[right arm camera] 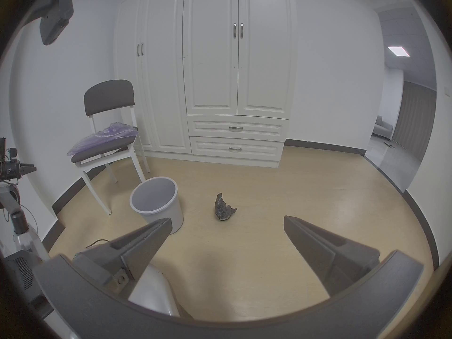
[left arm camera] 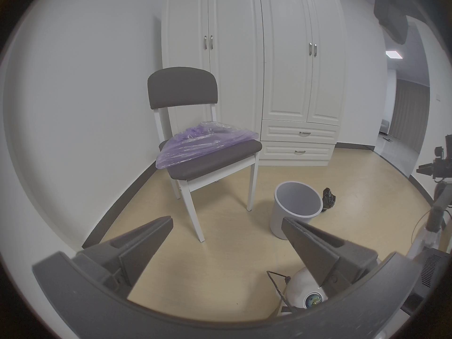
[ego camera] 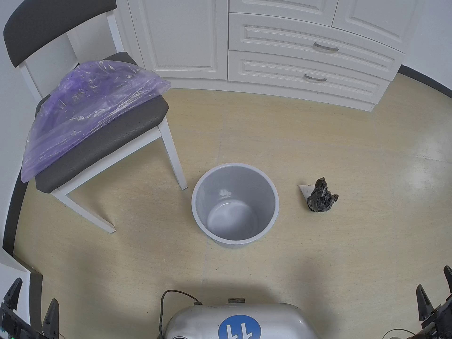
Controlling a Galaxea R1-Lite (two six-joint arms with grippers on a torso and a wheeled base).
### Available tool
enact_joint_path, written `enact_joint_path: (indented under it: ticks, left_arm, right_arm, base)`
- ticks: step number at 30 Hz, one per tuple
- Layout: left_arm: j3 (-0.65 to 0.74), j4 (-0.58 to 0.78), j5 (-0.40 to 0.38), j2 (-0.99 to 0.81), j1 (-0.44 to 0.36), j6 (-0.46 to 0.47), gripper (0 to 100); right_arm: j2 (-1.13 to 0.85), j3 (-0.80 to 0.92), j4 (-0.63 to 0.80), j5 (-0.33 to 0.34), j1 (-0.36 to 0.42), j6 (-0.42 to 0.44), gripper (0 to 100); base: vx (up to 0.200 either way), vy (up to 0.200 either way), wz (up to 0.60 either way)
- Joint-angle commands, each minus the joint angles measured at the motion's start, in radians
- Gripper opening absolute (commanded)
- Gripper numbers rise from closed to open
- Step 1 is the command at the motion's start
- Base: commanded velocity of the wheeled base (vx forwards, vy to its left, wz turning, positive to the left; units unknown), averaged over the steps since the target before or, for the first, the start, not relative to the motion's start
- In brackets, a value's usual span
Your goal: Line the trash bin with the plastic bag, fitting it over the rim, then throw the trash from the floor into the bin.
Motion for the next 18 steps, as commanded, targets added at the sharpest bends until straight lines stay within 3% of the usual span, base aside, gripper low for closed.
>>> enact_joint_path:
  ticks: [1, 4, 11, 12, 14, 18]
  left_arm:
    - [0.016, 0.003, 0.01, -0.016, -0.001, -0.025, 100]
    - [0.016, 0.001, 0.02, -0.015, -0.001, -0.074, 100]
    - [0.018, -0.002, -0.003, -0.016, 0.001, 0.009, 100]
    - [0.018, -0.003, -0.006, -0.016, 0.001, 0.009, 100]
    - [0.018, -0.003, -0.006, -0.016, 0.001, 0.003, 100]
    - [0.016, -0.002, 0.001, -0.016, 0.001, -0.023, 100]
  right_arm:
    - [-0.016, 0.016, 0.001, 0.001, 0.0, 0.029, 100]
    - [-0.016, 0.016, 0.001, -0.005, 0.002, 0.055, 100]
    - [-0.016, 0.002, -0.021, 0.0, 0.002, 0.014, 100]
    - [-0.016, -0.093, -0.085, 0.052, 0.002, 0.006, 100]
    - [-0.005, -0.185, -0.073, 0.13, 0.002, 0.009, 100]
    - [0.008, -0.246, 0.007, 0.146, -0.003, 0.017, 100]
  base:
    - [0.0, 0.0, 0.0]
    - [0.0, 0.0, 0.0]
    - [0.0, 0.0, 0.0]
    - [0.0, 0.0, 0.0]
    - [0.0, 0.0, 0.0]
    - [0.0, 0.0, 0.0]
